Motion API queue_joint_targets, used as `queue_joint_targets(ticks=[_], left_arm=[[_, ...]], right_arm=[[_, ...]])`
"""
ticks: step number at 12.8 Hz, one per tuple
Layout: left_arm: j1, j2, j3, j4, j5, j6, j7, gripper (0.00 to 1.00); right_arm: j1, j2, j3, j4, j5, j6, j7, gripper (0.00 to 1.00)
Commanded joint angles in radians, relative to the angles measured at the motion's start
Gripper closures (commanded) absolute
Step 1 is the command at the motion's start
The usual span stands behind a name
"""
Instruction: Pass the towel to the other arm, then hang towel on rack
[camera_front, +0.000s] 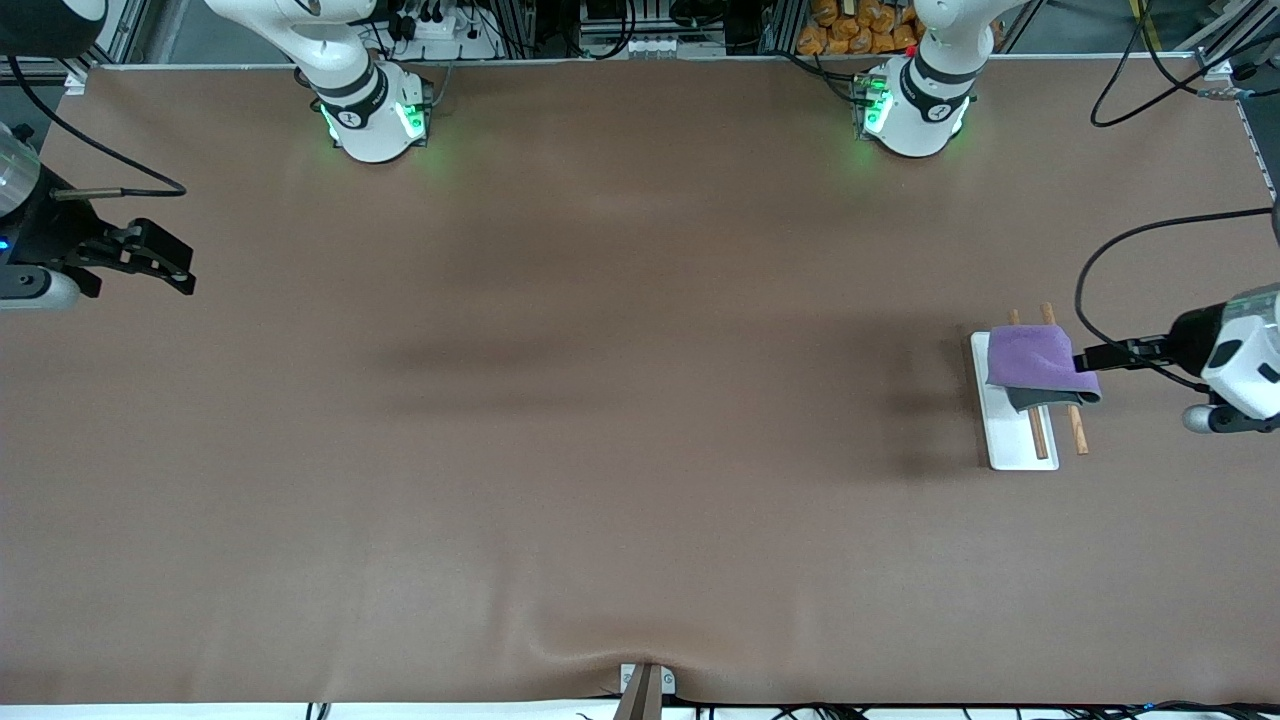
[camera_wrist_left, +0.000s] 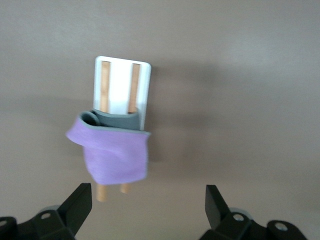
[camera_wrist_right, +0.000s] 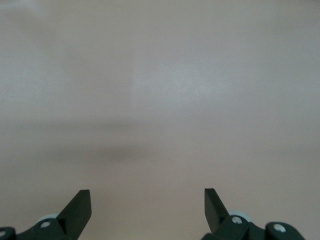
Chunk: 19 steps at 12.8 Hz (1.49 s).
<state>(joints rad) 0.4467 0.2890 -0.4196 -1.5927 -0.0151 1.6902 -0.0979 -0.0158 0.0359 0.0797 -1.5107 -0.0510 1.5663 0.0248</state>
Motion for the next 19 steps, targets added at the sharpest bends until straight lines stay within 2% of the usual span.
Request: queue_joint_targets(ticks=[1, 5, 12, 19], left_arm=[[0.007, -0.053, -0.08, 0.004, 0.021, -0.047, -0.132, 0.0], [0.007, -0.099, -0.133, 0.005, 0.026, -0.067, -0.198, 0.0], [0.007, -0.12, -0.209, 0.135, 0.069, -0.164, -0.192, 0.0], [0.007, -0.197, -0.223, 0.146, 0.07, -0.173, -0.195, 0.0]], right_arm=[[-0.006, 0.016, 0.0, 0.041, -0.009, -0.029, -0.009, 0.0], [-0.012, 0.016, -0.003, 0.041, -0.009, -0.035, -0.011, 0.0], [-0.012, 0.016, -0.003, 0.041, -0.007, -0.035, -0.009, 0.0], [-0.02, 0.016, -0.003, 0.041, -0.007, -0.035, -0.009, 0.0]])
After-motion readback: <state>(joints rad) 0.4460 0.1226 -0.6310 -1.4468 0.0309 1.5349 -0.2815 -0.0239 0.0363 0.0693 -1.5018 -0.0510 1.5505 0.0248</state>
